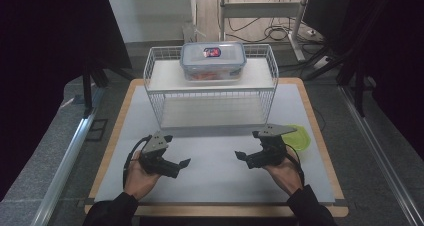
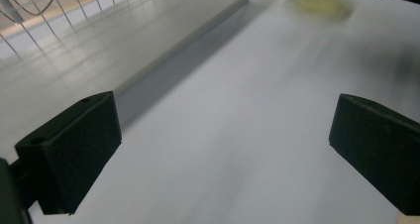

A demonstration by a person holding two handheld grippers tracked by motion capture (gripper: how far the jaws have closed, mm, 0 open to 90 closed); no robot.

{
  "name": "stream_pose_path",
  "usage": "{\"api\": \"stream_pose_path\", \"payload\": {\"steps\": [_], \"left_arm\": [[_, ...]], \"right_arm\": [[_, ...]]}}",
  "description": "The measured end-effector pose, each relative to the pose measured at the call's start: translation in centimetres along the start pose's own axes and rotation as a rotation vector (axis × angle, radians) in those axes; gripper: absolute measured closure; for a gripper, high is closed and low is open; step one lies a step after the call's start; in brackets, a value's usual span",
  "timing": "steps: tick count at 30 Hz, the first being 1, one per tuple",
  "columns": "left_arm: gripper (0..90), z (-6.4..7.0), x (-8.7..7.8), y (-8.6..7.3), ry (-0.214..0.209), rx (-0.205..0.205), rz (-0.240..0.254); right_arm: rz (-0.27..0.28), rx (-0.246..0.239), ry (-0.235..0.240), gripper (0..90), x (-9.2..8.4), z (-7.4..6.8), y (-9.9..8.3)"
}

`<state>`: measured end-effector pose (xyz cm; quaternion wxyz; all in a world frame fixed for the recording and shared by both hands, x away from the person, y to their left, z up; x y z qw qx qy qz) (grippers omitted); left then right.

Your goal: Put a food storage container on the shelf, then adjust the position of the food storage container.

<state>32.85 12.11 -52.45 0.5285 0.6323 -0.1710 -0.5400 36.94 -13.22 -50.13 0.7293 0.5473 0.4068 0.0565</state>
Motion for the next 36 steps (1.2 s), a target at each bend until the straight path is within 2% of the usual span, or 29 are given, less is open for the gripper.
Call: {"api": "stream_pose_path", "payload": {"steps": [3, 8, 13, 24, 28, 31, 36], "left_arm": [[0.0, 0.2, 0.0, -1.3, 0.015, -0.001, -0.005], [0.0, 0.1, -0.2, -2.8, 0.078, 0.028, -0.043], [0.0, -0.3, -0.3, -3.4, 0.096, 0.001, -0.037], [0.0, -0.5, -0.3, -3.7, 0.110, 0.009, -0.039], [0.0, -0.5, -0.3, -3.7, 0.110, 0.007, -0.035], [0.0, -0.6, -0.3, -3.8, 0.108, 0.002, -0.034], [0.0, -0.6, -0.3, -3.8, 0.106, 0.002, -0.035]], "right_arm": [[0.002, -0.008, -0.011, 2.0, -0.1, -0.3, -0.8], [-0.043, 0.001, -0.005, 2.5, 0.2, -1.0, -2.6], [-0.105, -0.044, -0.029, 2.5, 1.0, -1.1, -4.3], [-0.091, -0.002, -0.089, 0.0, 1.2, 0.2, -4.1], [-0.082, -0.005, -0.116, 0.7, 1.1, 0.8, -3.9], [-0.083, 0.005, -0.140, 11.2, 0.8, 1.5, -3.6], [-0.088, 0.004, -0.159, 39.1, -0.1, 2.7, -3.3]]}}
Point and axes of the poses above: each handheld gripper's, and its own axes: x roughly forward along the jaws, y roughly out of its top, z roughly to its right, the point moved 8 cm from there along x, roughly forward along the jaws, and after that the axes turned 15 degrees about -y, right-handed, at the moved point
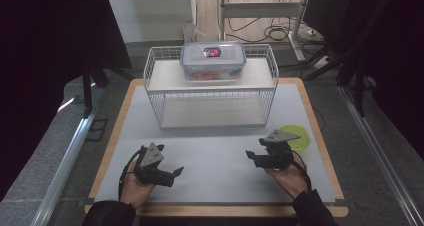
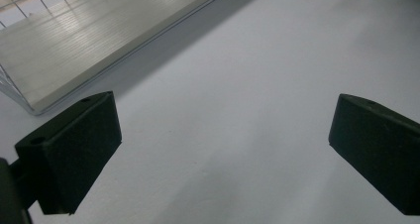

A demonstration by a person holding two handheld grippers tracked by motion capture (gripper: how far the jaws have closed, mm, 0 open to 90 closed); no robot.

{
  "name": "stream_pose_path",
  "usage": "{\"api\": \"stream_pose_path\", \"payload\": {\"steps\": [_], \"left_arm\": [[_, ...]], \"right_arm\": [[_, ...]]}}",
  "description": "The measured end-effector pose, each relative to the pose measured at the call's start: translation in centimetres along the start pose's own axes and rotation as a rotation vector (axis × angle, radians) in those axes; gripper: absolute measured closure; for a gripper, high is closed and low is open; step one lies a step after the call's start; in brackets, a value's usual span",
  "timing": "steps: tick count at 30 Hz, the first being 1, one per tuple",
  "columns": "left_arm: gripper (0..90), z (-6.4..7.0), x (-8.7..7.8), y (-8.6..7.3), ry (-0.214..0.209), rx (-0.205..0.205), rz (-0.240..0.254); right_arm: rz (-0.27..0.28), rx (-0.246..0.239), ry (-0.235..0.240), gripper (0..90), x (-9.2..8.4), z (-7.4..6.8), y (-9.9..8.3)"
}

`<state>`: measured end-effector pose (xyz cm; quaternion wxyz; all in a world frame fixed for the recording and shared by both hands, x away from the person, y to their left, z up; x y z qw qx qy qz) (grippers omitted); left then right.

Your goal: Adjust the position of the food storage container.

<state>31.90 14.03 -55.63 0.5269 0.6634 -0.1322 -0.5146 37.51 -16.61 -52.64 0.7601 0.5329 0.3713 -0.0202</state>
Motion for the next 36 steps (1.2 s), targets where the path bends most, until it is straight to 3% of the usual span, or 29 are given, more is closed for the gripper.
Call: {"api": "stream_pose_path", "payload": {"steps": [4, 8, 11, 16, 25, 31, 36], "left_arm": [[0.0, 0.0, 0.0, 0.0, -0.001, -0.003, -0.002], [0.0, 0.0, 0.1, -0.1, -0.003, -0.005, -0.005], [0.0, 0.0, 0.2, -0.1, -0.005, -0.011, -0.007], [0.0, 0.0, 0.2, -0.2, -0.008, -0.012, -0.009], [0.0, 0.0, 0.4, -0.2, -0.011, -0.014, -0.016], [0.1, 0.1, 0.5, -0.3, -0.015, -0.018, -0.023], [0.1, 0.0, 0.5, -0.4, -0.015, -0.019, -0.025]], "right_arm": [[0.005, -0.001, -0.014, 55.0, -0.5, 1.0, 0.3], [0.020, 0.010, -0.078, 63.0, -1.1, 2.8, 0.7], [0.024, 0.038, -0.124, 72.0, -1.4, 4.7, 0.7], [0.026, 0.120, -0.163, 88.5, -2.1, 8.4, 0.1], [0.008, 0.234, -0.314, 89.8, -3.5, 13.9, -1.6], [-0.021, 0.276, -0.381, 89.8, -3.6, 16.3, -3.2], [-0.053, 0.287, -0.403, 89.8, -3.3, 17.1, -4.2]]}}
Point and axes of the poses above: each handheld gripper's, and its own axes: x roughly forward along the jaws, y roughly out of its top, z roughly to its right, the point moved 8 cm from there along x, roughly forward along the jaws, and after that the axes turned 15 degrees about -y, right-handed, at the moved point
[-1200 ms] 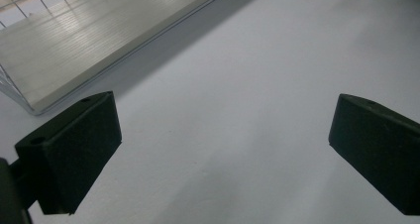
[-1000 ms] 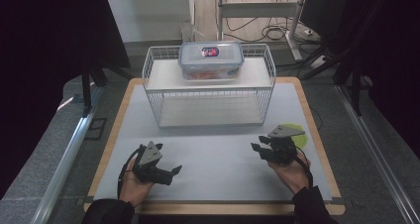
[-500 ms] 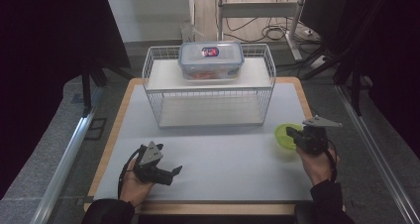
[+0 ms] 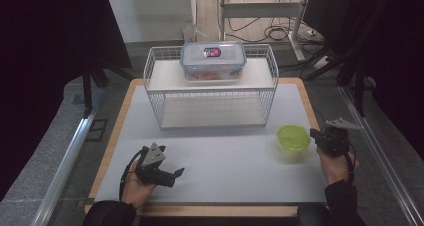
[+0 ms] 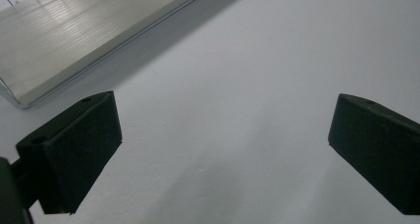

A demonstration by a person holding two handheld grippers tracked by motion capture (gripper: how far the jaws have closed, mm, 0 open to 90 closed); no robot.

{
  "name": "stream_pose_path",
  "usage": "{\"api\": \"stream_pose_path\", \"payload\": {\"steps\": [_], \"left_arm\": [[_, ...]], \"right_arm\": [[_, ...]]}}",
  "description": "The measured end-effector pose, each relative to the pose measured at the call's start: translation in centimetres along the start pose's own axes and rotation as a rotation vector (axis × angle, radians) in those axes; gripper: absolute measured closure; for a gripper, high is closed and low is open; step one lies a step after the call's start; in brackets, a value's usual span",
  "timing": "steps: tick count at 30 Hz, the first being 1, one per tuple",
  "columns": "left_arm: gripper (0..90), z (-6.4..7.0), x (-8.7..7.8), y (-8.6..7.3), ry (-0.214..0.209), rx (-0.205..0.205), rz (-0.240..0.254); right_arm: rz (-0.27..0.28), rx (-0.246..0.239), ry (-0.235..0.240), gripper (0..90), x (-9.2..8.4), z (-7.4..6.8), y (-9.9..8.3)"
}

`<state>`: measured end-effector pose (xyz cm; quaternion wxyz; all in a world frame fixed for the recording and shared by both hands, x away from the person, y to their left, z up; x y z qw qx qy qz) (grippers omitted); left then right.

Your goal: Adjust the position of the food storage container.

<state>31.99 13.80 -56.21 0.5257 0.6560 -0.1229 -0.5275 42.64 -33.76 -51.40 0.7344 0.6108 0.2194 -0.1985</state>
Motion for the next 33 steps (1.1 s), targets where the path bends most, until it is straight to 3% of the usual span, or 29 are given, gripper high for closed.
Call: {"api": "stream_pose_path", "payload": {"steps": [6, 17, 24, 33], "left_arm": [[0.1, 0.0, 0.0, -0.1, -0.002, -0.001, -0.004], [0.3, 0.1, 0.1, -0.1, -0.006, -0.003, -0.011], [0.3, 0.1, 0.2, -0.1, -0.005, -0.002, -0.013], [0.4, 0.1, 0.2, -0.1, -0.004, 0.002, -0.017]], "right_arm": [[-0.028, -0.015, -0.023, 89.7, 0.6, 0.1, -0.5], [-0.075, -0.017, -0.015, 89.7, 1.1, 0.0, -1.3], [-0.089, 0.007, 0.005, 89.8, 1.1, -0.3, -1.4], [-0.102, -0.006, 0.047, 89.8, 0.8, -1.8, -1.4]]}}
Point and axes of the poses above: each handheld gripper's, and its own axes: x roughly forward along the jaws, y roughly out of its top, z roughly to its right, the point moved 8 cm from there along x, roughly forward along the jaws, and after that the axes turned 15 degrees about -y, right-handed, at the moved point
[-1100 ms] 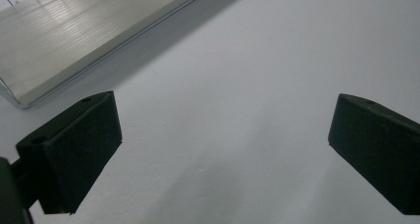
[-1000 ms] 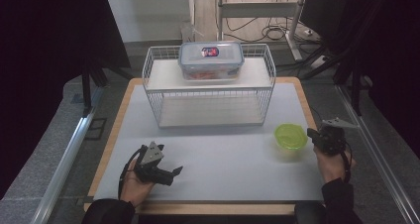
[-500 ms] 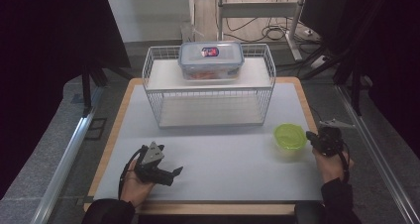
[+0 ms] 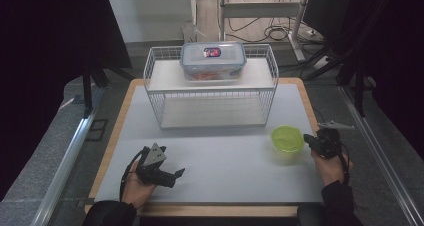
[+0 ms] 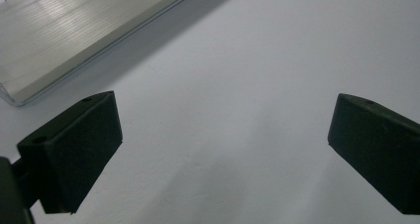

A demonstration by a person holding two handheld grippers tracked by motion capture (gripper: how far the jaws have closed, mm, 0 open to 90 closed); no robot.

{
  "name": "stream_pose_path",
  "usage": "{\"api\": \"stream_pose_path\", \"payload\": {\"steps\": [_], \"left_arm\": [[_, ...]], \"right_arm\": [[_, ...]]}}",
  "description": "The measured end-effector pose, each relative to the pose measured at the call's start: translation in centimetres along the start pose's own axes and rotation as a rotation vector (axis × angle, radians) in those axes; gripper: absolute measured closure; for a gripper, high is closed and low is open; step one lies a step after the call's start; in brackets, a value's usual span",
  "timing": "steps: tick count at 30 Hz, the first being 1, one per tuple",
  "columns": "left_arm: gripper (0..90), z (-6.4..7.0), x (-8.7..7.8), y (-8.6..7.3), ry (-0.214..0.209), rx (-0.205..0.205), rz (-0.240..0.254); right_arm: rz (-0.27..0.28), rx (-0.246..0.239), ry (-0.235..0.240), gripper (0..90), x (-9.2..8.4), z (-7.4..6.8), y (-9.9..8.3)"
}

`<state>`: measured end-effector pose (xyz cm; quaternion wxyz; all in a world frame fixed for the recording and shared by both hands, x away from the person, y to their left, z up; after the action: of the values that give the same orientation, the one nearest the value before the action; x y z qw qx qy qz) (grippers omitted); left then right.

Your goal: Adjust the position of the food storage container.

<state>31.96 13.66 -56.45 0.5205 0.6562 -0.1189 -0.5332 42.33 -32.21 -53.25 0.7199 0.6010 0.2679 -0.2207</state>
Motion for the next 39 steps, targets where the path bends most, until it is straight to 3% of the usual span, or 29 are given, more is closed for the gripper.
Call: {"api": "stream_pose_path", "payload": {"steps": [19, 26, 29, 34, 39], "left_arm": [[0.4, 0.1, 0.1, -0.1, -0.002, 0.004, -0.011], [0.4, 0.1, 0.1, -0.1, -0.004, 0.004, -0.011], [0.4, 0.1, 0.1, -0.1, -0.002, 0.011, -0.016], [0.4, 0.1, 0.1, -0.1, -0.003, 0.009, -0.019], [0.4, 0.1, 0.2, -0.1, -0.003, 0.010, -0.020]], "right_arm": [[-0.026, -0.056, 0.140, 89.7, -0.6, -4.6, 0.0], [-0.035, -0.040, 0.108, 89.7, -0.2, -3.1, -0.4], [-0.064, -0.069, 0.103, 89.7, 0.3, -3.0, -1.1], [-0.112, -0.119, 0.126, 89.7, 0.9, -3.8, -2.0], [-0.147, -0.137, 0.157, 89.7, 1.3, -4.9, -2.5]]}}
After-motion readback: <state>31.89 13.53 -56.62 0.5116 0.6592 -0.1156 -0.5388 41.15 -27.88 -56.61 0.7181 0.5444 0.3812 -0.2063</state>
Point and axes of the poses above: each handheld gripper's, and its own axes: x roughly forward along the jaws, y roughly out of its top, z roughly to its right, the point moved 8 cm from there along x, roughly forward along the jaws, and after that the axes turned 15 degrees about -y, right-handed, at the moved point
